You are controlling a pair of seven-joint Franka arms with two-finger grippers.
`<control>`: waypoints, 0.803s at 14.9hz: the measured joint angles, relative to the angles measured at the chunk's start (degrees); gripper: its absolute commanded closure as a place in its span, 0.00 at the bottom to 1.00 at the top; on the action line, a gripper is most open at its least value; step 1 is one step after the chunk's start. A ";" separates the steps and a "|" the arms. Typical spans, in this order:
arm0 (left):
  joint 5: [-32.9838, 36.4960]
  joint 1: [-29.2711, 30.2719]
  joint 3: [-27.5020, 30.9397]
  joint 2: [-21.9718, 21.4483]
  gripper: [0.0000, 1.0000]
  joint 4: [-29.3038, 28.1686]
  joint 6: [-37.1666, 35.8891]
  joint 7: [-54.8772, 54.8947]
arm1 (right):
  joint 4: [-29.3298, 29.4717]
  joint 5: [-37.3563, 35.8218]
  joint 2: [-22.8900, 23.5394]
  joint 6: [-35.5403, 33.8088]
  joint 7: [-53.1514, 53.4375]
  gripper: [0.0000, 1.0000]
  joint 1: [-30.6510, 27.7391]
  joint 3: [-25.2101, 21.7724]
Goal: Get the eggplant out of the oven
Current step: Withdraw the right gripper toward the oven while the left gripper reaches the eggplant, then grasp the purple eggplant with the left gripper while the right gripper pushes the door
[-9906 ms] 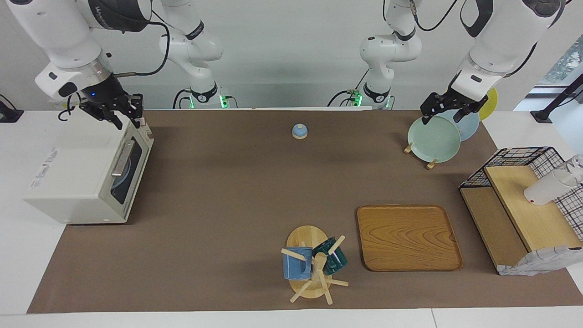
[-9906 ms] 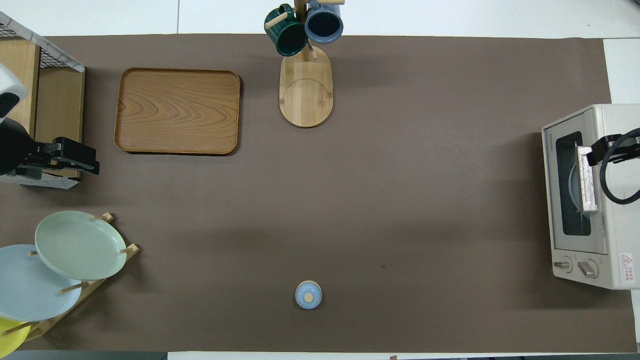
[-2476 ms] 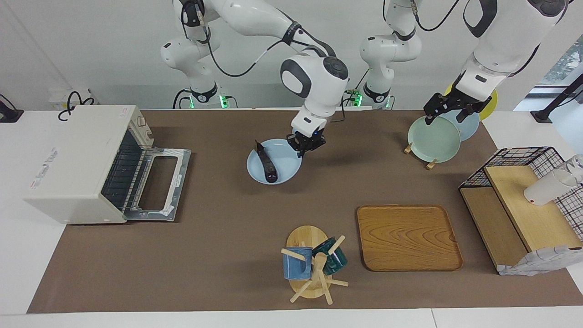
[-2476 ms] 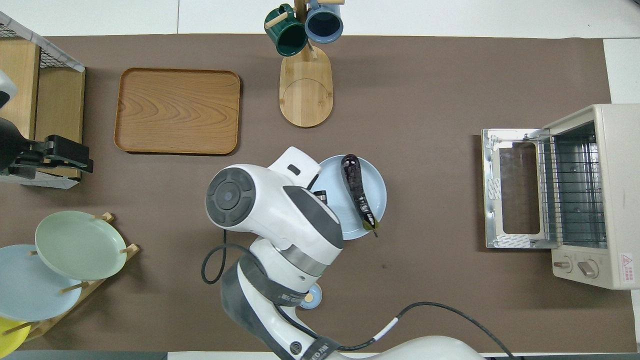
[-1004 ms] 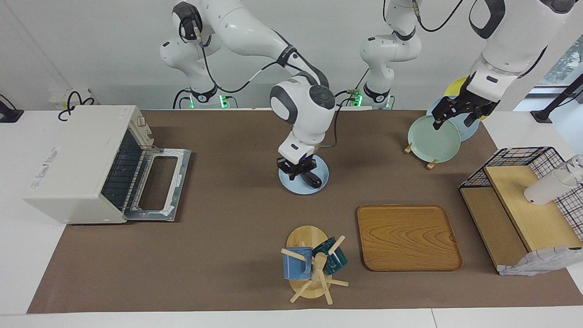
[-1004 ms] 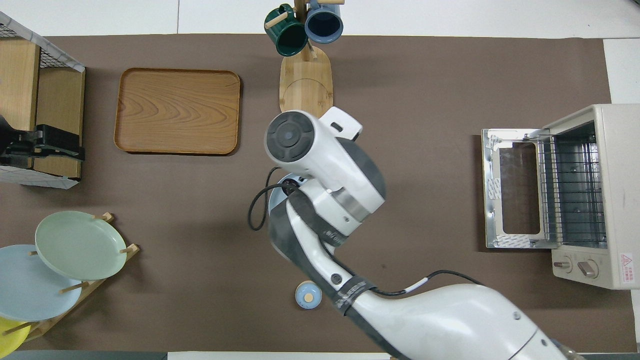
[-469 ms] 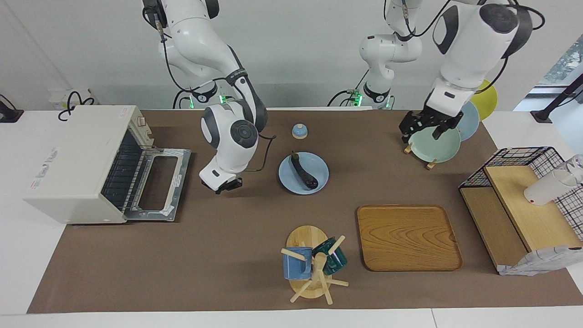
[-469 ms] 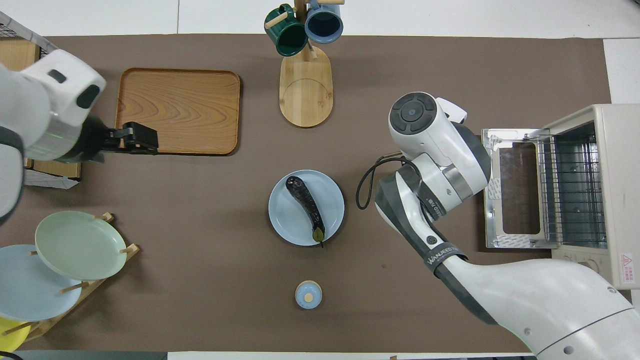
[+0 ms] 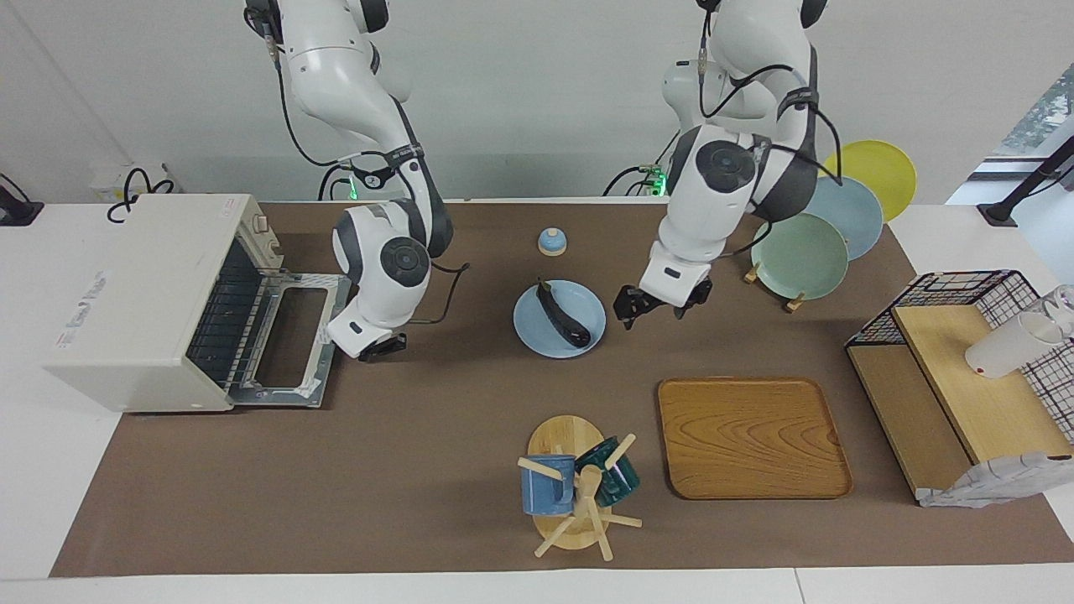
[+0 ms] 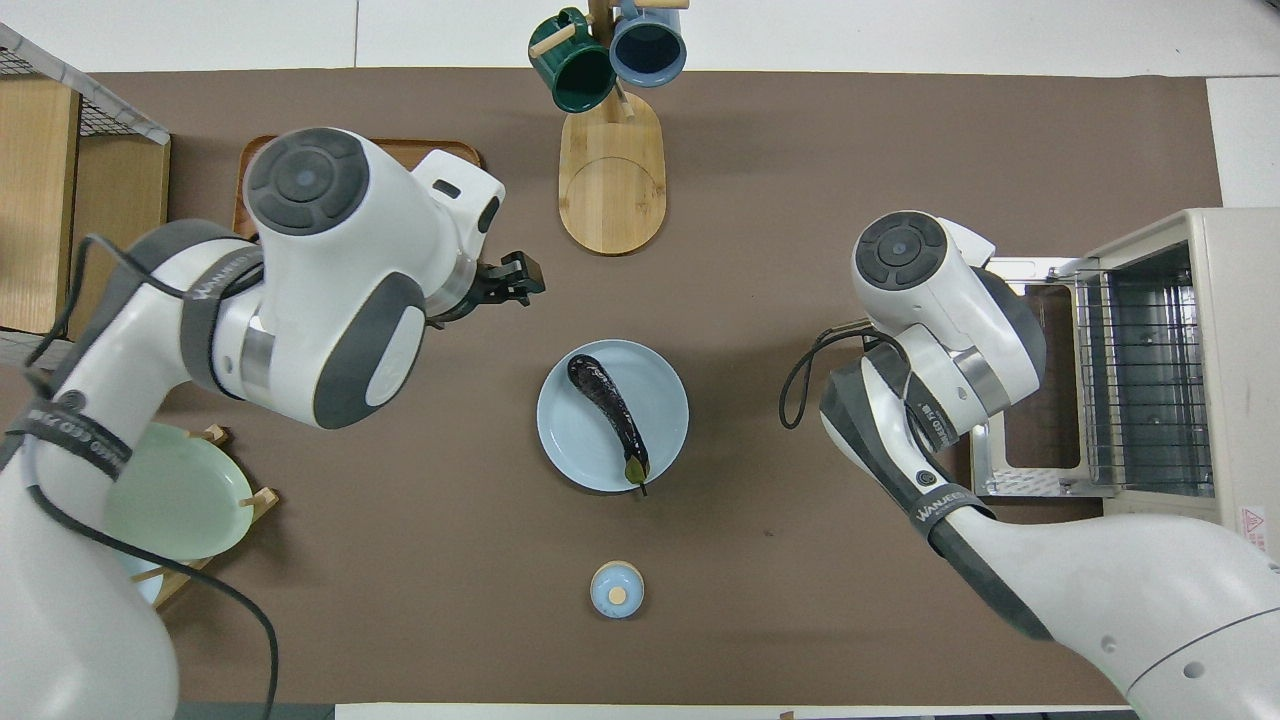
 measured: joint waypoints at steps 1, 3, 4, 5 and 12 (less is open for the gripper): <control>-0.04 -1.08 -0.01 1.35 0.00 -0.06 1.98 -3.71 | -0.40 0.00 -0.21 0.05 -1.02 1.00 -0.54 0.00; -0.06 -3.77 -0.03 3.70 0.00 -1.13 6.91 -9.87 | -0.82 0.00 -0.53 0.05 -2.40 1.00 -1.22 0.01; -0.06 -5.17 -0.04 4.77 0.00 -2.14 9.41 -12.30 | -1.16 0.00 -0.69 0.05 -2.98 1.00 -1.71 0.00; -0.06 -6.32 -0.04 5.67 0.00 -3.06 11.14 -14.00 | -1.51 0.00 -0.81 0.05 -3.59 1.00 -2.30 -0.01; -0.10 -9.30 -0.03 6.18 0.00 -6.52 12.68 -18.46 | -1.71 -0.06 -1.73 -0.79 -7.98 1.00 -3.30 0.09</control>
